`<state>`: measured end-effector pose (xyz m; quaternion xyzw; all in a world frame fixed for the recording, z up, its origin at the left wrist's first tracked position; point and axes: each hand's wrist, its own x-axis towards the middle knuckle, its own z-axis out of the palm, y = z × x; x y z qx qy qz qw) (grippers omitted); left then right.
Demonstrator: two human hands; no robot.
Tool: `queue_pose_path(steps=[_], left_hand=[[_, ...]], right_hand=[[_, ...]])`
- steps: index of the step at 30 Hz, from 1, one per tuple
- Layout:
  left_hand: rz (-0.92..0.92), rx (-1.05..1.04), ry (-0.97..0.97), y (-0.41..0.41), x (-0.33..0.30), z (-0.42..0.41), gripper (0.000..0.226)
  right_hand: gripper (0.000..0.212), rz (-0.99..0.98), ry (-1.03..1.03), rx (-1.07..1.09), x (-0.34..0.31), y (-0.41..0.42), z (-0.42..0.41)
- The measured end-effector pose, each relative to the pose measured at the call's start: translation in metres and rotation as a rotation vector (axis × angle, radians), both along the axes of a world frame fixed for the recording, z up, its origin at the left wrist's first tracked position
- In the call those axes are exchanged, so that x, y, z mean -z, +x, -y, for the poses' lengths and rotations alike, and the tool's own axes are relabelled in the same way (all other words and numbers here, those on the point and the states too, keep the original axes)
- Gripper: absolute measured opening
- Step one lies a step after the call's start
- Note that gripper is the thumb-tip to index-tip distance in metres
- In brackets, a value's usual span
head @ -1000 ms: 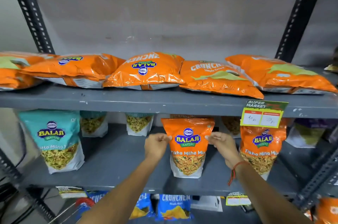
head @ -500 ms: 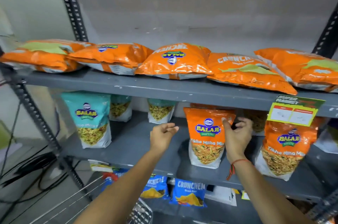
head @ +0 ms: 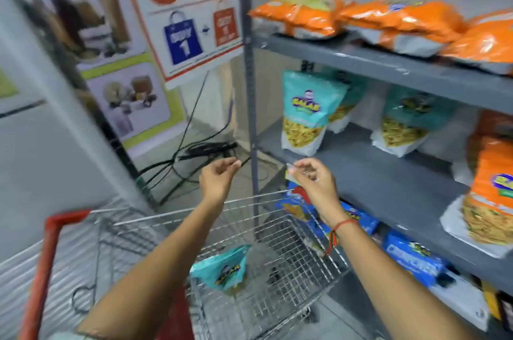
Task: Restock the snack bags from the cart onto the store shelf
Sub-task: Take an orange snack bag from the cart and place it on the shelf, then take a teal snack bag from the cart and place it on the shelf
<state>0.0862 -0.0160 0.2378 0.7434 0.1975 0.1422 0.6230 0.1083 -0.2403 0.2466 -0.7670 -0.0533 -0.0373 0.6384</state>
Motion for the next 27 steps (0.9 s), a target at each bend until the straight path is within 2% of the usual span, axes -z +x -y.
queue_pose_path(steps=[2, 5, 7, 9, 12, 13, 15, 16, 19, 21, 25, 27], left_hand=[[-0.162, -0.058, 0.124, -0.029, 0.038, -0.039, 0.017], [-0.556, -0.034, 0.309, -0.093, 0.11, -0.075, 0.023], [-0.76, 0.023, 0.311, -0.133, 0.158, -0.081, 0.028], [-0.861, 0.05, 0.238, -0.154, 0.193, -0.077, 0.033], [-0.893, -0.019, 0.094, -0.154, 0.23, -0.07, 0.049], [-0.884, -0.055, 0.052, -0.149, 0.241, -0.07, 0.053], [-0.859, -0.142, 0.008, -0.138, 0.259, -0.069, 0.053], [-0.848, -0.166, 0.007, -0.132, 0.263, -0.068, 0.049], [-0.855, -0.184, -0.004, -0.12, 0.28, -0.064, 0.034], [-0.852, -0.231, 0.002, -0.116, 0.288, -0.06, 0.028], [-0.868, -0.327, 0.048, -0.107, 0.282, -0.053, 0.015], [-0.865, -0.329, 0.067, -0.104, 0.279, -0.051, 0.015]], right_hand=[[0.017, -0.175, -0.101, -0.192, 0.045, -0.001, -0.03], [0.031, -0.404, -0.246, -0.352, 0.117, -0.009, -0.057], [0.038, -0.549, -0.308, -0.383, 0.159, -0.013, -0.065], [0.044, -0.668, -0.386, -0.435, 0.202, -0.014, -0.072], [0.069, -0.876, -0.463, -0.572, 0.269, -0.009, -0.079], [0.068, -0.933, -0.47, -0.607, 0.278, -0.007, -0.081], [0.037, -0.985, -0.434, -0.59, 0.285, -0.006, -0.096], [0.029, -0.988, -0.42, -0.589, 0.292, -0.004, -0.102], [0.041, -0.893, -0.385, -0.512, 0.324, 0.002, -0.108], [0.039, -0.876, -0.33, -0.491, 0.341, 0.002, -0.107], [0.029, -0.797, -0.371, -0.465, 0.325, 0.001, -0.11], [0.017, -0.741, -0.389, -0.463, 0.311, 0.0, -0.107]])
